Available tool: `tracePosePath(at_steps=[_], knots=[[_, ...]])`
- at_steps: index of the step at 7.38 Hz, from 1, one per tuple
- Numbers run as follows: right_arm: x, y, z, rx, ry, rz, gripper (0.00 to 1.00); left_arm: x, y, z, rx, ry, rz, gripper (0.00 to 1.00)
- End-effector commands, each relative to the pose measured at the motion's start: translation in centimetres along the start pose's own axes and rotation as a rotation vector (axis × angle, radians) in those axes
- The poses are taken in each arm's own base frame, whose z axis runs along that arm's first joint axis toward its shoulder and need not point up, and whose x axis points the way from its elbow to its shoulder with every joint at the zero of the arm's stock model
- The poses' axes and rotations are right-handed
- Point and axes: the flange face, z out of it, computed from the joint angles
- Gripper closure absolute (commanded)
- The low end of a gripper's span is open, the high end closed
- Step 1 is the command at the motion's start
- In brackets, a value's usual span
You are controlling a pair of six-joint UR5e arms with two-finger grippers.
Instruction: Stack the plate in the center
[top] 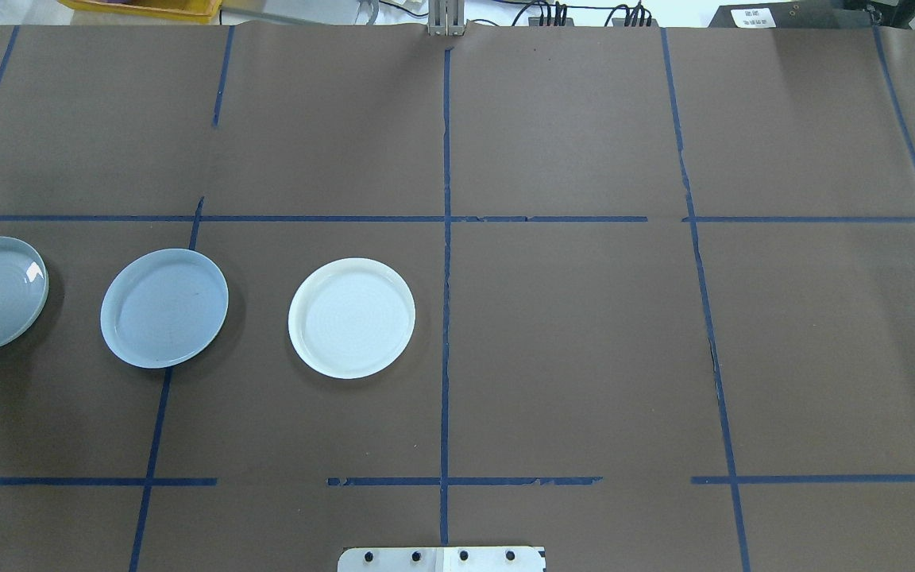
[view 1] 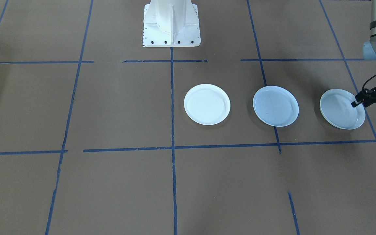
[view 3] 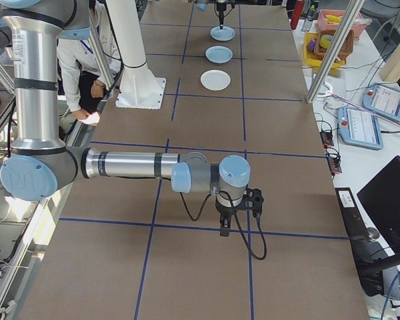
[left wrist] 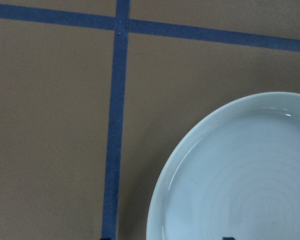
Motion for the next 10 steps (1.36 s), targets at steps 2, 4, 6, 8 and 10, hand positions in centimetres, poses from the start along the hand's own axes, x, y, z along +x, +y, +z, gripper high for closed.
tracePosePath(at_steps=[2,4,6,8,10], knots=[[0.0,0.0,0.0,0.000,0.001,-0.001,0.00,-0.1,0.2,0.1,-0.009,0.004,-0.015,1.00],[0.0,0.0,0.0,0.000,-0.001,0.000,0.00,1.0,1.0,-0.5,-0.084,0.114,-0.005,1.00],[0.0,0.0,0.0,0.000,0.001,0.000,0.00,2.6,-0.2,-6.4,-0.028,0.216,-0.004,1.00],[0.0,0.0,0.0,0.000,0.001,0.000,0.00,7.3,-1.6,-9.2,0.018,0.242,-0.111,1.00],[0.0,0.0,0.0,0.000,-0.001,0.000,0.00,10.8,-2.1,-8.9,0.090,0.206,-0.182,1.00]])
